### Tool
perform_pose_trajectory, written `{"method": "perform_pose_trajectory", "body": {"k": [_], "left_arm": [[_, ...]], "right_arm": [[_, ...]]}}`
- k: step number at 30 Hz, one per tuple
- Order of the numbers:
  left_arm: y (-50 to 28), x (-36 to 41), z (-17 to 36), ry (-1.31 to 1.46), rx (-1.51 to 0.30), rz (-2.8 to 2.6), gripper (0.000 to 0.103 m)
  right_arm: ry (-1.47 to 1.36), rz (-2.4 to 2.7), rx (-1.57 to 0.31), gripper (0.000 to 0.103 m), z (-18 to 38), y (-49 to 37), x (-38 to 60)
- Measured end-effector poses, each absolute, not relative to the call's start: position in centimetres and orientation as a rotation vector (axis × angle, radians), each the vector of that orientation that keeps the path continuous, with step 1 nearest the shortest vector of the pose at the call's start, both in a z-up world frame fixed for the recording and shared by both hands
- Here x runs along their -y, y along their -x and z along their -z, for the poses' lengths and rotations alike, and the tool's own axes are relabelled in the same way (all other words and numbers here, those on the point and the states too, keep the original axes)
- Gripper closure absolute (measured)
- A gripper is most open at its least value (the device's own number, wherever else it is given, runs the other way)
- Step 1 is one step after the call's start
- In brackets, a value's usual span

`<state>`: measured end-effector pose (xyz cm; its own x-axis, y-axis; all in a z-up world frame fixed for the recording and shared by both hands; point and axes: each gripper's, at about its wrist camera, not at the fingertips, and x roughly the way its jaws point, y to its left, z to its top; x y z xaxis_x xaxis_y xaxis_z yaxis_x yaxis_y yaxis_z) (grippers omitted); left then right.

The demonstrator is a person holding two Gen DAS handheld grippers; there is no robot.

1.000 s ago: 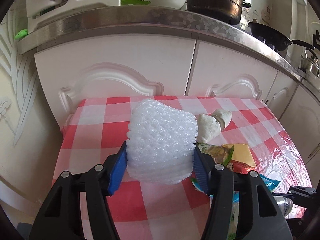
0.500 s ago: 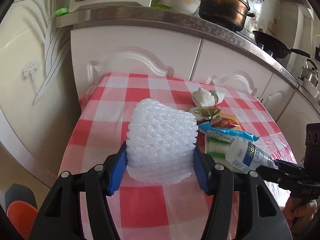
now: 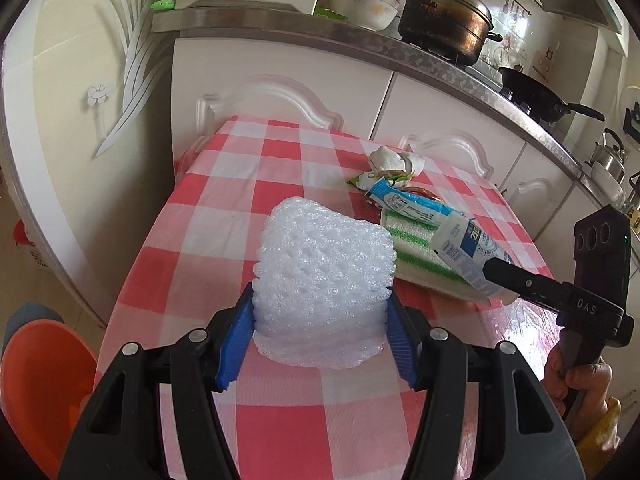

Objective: Collect trash
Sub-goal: 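Carry the bubble wrap and white bottle with both grippers over the orange bucket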

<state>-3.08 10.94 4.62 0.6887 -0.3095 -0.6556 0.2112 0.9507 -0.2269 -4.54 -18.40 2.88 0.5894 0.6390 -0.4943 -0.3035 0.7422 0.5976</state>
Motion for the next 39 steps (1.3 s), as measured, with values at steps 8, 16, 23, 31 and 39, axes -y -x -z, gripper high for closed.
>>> {"method": "perform_pose_trajectory", "body": {"k": [8,16,23,31,39], "left_arm": [[5.6,-11.7,-4.0,0.162,-0.771,0.285,0.042],[7.3,-12.9,-3.9,0.195,-0.772,0.270,0.042],[9.2,-13.7,-4.2,0.215,-0.762,0.275,0.042],[10.9,-15.5,-4.2,0.246,-0.753,0.276,0.042],[12.0,-18.0,-4.2,0.285,-0.740,0.255,0.042]], "right_arm": [[-0.511,-0.550,-0.752,0.057,-2.8,5.8,18.5],[-0.558,-0.548,-0.744,0.057,-2.7,6.7,18.8],[-0.549,-0.545,-0.762,0.057,-2.6,7.5,17.8],[-0.523,-0.521,-0.761,0.057,-2.7,8.7,16.3],[-0.513,-0.521,-0.770,0.057,-2.6,9.9,14.6]]}}
